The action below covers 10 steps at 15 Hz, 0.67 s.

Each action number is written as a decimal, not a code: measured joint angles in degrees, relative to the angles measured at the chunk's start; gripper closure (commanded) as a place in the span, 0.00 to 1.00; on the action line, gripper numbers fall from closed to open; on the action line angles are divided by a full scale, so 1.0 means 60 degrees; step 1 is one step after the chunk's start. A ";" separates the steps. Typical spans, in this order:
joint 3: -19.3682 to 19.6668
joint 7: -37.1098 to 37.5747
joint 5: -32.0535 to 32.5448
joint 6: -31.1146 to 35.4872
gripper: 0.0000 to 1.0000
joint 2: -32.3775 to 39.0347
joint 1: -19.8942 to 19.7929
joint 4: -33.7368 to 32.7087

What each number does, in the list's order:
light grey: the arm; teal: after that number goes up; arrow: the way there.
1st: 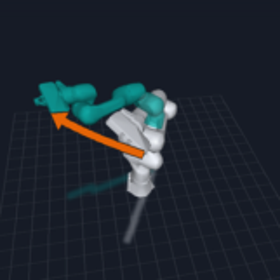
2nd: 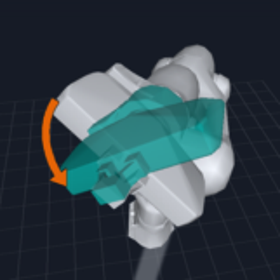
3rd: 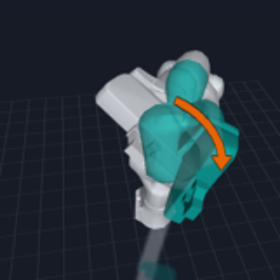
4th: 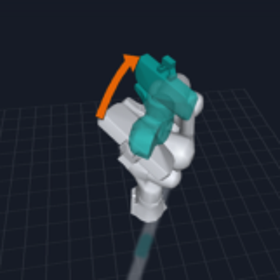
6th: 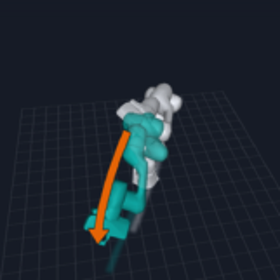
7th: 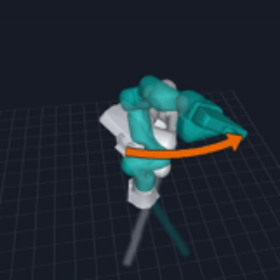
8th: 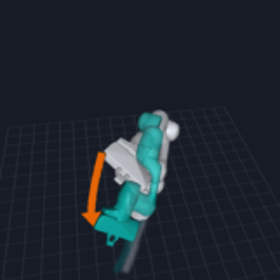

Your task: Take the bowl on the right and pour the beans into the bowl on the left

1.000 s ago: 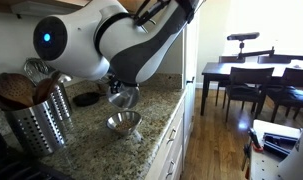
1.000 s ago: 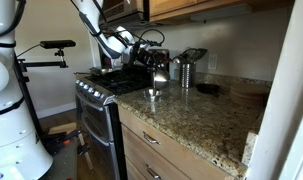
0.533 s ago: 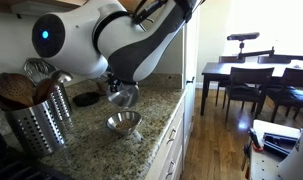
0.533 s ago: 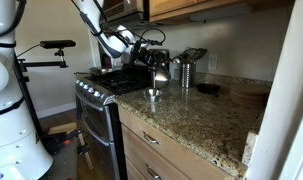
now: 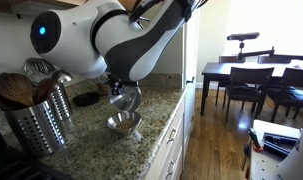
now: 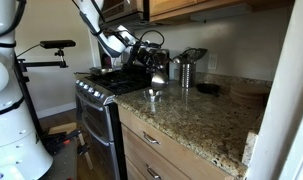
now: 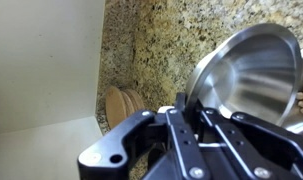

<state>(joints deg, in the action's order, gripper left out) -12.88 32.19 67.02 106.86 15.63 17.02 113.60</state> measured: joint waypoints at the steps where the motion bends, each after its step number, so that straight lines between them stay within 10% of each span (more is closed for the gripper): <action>1: 0.0000 0.0024 -0.0169 0.0000 0.92 0.0000 0.0000 -0.0013; 10: 0.0006 0.1366 -0.1337 -0.0001 0.92 0.0024 0.0001 -0.0191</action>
<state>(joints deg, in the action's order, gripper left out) -12.85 40.39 58.99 106.85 15.77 17.03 112.46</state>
